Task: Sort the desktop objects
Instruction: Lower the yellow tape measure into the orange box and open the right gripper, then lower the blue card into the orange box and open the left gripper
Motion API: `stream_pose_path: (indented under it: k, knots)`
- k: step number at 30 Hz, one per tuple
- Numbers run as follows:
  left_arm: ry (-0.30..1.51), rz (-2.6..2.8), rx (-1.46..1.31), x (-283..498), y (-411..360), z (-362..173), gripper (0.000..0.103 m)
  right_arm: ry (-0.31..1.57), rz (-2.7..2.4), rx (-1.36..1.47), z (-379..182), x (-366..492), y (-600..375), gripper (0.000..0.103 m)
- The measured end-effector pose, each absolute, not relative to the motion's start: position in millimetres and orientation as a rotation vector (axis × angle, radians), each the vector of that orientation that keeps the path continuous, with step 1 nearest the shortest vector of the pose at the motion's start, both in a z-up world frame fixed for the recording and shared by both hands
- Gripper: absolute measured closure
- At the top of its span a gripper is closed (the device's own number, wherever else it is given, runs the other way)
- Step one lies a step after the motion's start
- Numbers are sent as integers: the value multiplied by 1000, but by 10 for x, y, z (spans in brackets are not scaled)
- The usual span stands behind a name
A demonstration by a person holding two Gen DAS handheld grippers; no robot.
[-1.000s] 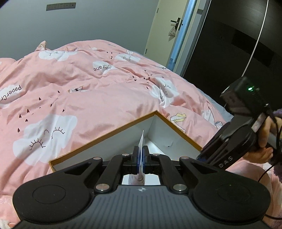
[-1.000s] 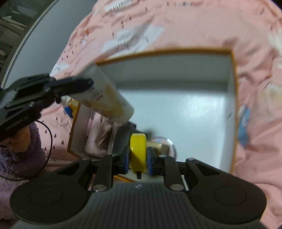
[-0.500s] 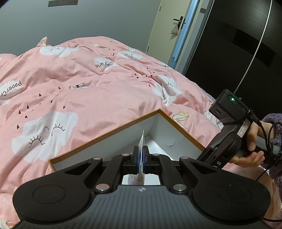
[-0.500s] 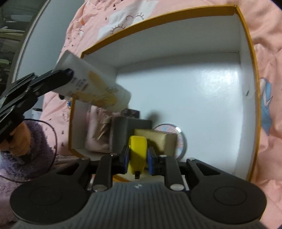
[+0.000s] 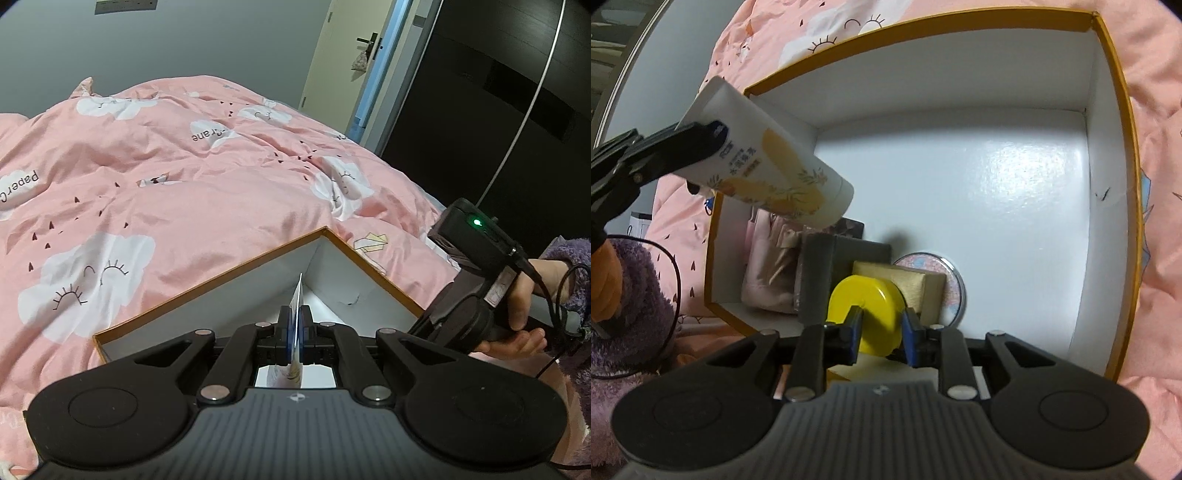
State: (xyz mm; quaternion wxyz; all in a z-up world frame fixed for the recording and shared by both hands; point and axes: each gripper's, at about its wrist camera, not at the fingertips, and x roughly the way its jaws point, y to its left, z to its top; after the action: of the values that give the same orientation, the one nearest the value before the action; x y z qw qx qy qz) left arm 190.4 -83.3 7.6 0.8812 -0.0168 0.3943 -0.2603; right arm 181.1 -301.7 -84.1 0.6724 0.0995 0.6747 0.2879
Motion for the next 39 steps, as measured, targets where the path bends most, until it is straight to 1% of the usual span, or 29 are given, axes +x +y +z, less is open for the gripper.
stream_pose_path:
  k: [8,12,18,24,29,39]
  knots:
    - [809,-607,-11,1904,-1008,77,100,1472,630,231,-664,1792,-3111,77]
    - [803,-668,27,1939,-1188,71,100,1397,605,160,-429,1713,-3197,77]
    - [850,-761,66,2024,-1541,-23,100,1294,469,-12,-103,1587,-3370,77]
    - [941,-796,37,2059,-1793,-180,100,1253,417,-49,-109,1523,-3457,77]
    - [997,-828,67,2054,-1869,-375,100,1229,405,-42,-119,1522,-3556,77]
    - [1041,-854,97,1954,-1914,-545,99,1221,433,-56,-176,1533,-3498,77]
